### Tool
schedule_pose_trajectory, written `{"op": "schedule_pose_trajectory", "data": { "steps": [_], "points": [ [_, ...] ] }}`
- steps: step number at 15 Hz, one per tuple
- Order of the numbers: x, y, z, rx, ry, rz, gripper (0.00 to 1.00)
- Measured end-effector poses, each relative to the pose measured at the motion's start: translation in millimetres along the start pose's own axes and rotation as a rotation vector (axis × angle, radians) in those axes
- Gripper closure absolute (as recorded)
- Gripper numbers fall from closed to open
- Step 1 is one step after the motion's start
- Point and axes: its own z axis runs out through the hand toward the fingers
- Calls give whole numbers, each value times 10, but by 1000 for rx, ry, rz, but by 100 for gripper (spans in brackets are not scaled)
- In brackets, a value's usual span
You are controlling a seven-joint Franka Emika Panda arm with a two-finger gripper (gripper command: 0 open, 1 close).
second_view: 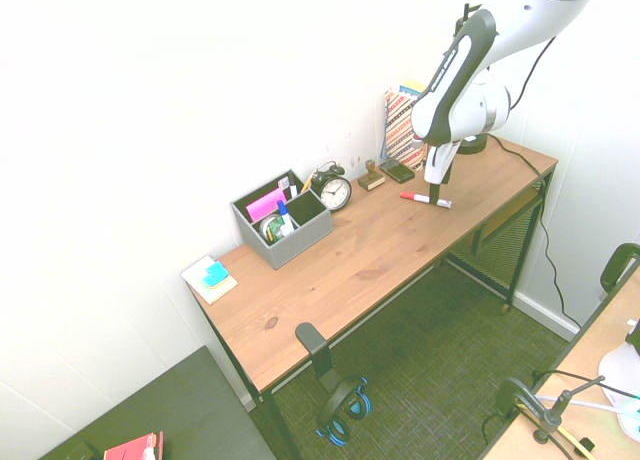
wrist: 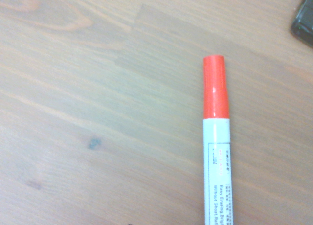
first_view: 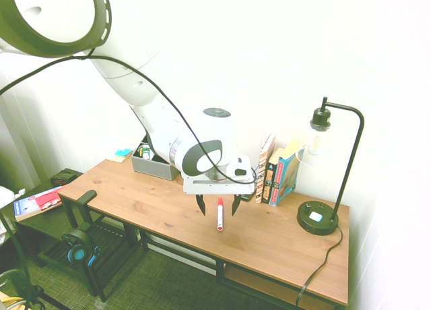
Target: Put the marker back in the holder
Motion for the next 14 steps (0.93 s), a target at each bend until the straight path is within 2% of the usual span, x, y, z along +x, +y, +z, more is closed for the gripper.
{"op": "schedule_pose_trajectory", "data": {
  "steps": [14],
  "points": [
    [104, -15, 248, -8, -20, -6, 100]
  ]
}}
